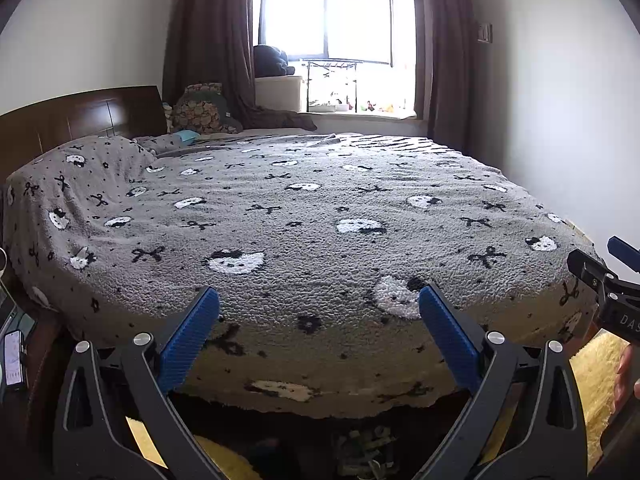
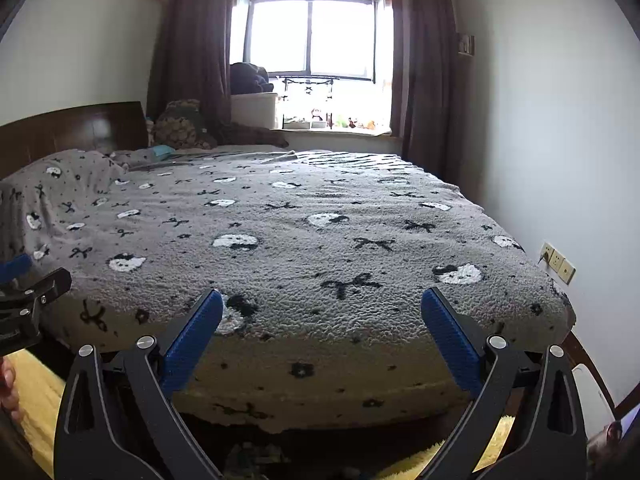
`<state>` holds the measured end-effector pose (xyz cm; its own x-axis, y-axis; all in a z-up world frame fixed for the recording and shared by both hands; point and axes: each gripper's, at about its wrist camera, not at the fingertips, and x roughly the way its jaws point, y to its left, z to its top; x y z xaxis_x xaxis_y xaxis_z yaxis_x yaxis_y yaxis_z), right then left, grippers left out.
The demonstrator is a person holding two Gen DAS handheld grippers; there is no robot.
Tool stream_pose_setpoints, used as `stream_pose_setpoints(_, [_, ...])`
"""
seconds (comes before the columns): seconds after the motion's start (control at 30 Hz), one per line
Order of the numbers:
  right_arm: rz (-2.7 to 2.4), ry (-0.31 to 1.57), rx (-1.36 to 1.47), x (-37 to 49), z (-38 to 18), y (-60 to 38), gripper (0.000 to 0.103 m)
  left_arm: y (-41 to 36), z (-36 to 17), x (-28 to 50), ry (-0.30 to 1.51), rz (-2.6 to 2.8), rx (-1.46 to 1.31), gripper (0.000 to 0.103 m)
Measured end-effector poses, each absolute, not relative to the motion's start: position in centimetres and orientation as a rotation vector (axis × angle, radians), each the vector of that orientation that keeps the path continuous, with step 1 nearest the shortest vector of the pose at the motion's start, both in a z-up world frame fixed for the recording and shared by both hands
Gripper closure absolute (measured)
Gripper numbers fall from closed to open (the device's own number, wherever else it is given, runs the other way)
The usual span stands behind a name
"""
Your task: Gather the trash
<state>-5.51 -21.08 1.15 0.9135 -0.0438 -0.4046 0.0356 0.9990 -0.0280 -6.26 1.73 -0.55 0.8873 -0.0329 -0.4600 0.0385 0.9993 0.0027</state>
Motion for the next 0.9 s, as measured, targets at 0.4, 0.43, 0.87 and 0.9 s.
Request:
stream_pose_setpoints(0.4, [-0.042,0.409,-0.009,-5.67,1.20,-21.10,0.004,1.61,-0.40,-6.30,0.473,-0.034,0.014,0.008])
stream_pose_setpoints(0.43, [-0.042,0.409,-0.009,-5.68,1.18,-21.13,0.004,1.60,-0.43,-6.29,0.476,-0.034,0.015,0.008])
stream_pose_setpoints(0.87, [-0.029,0.418,-0.011,-5.53,1.15,-20.77,0.004,1.37,-0.40,-6.29,0.477,-0.042,0.021,0.008])
stream_pose_setpoints(0.9, [-0.029,0.418,-0.011,-5.54,1.14,-20.78,0.004,1.36,-0.40,-6.29,0.477,-0.041,0.022,0.008])
